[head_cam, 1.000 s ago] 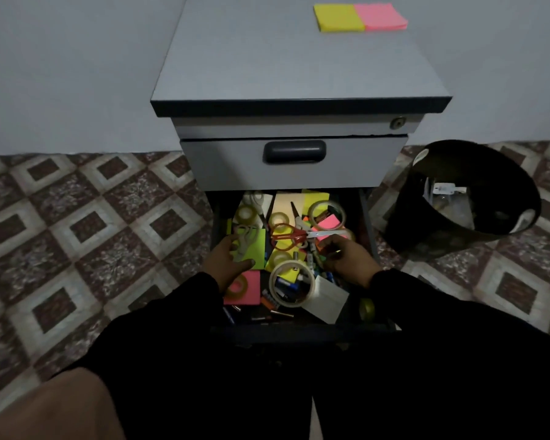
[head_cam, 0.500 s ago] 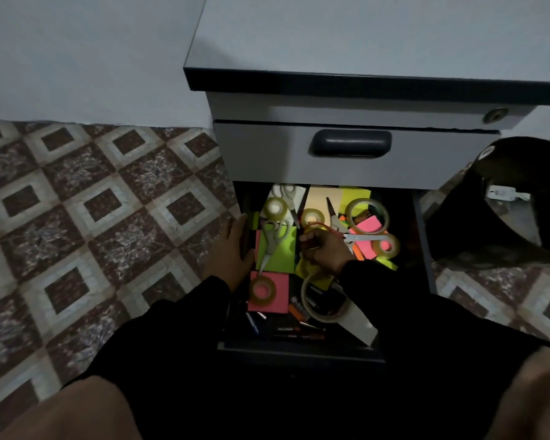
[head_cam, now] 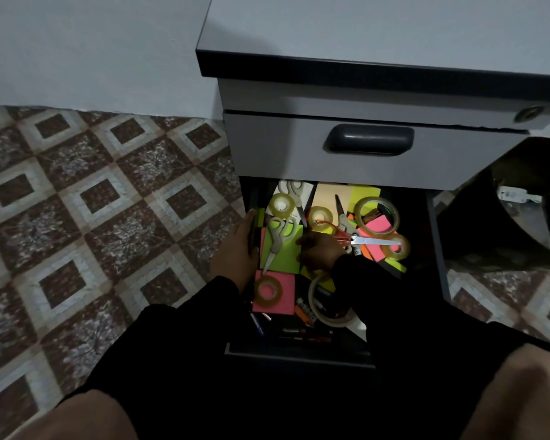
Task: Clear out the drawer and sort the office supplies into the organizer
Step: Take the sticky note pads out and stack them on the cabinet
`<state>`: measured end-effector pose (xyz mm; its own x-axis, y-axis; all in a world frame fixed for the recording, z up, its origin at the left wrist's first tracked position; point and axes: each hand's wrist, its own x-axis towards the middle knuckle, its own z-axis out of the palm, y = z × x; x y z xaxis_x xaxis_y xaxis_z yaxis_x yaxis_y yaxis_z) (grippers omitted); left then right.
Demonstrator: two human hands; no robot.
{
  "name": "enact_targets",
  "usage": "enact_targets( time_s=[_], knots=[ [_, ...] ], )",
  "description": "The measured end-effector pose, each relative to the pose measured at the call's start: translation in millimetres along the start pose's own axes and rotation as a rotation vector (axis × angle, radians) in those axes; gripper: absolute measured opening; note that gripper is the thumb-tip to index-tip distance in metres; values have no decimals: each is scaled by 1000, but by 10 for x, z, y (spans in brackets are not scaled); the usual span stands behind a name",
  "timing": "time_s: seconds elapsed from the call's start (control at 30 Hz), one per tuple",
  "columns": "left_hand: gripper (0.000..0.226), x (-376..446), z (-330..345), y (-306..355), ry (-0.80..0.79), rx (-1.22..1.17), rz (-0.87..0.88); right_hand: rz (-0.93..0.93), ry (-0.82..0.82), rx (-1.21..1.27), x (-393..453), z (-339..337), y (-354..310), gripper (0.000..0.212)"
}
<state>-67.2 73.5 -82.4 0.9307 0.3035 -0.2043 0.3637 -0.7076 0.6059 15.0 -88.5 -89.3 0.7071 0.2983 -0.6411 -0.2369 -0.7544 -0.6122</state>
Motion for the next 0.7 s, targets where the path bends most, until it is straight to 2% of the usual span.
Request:
enact_targets(
  time_s=[0.17,0.37,0.7],
  knots=[
    [67,-1,20,-9,1,-1,-5,39,-14,183,-37,-33,-22,39],
    [70,9,11,-1,-10,-2,-2,25,-23,262,-26,54,-81,34],
    [72,4,-14,19,-36,12,6,-80,204,256,-102,102,0,48]
  ],
)
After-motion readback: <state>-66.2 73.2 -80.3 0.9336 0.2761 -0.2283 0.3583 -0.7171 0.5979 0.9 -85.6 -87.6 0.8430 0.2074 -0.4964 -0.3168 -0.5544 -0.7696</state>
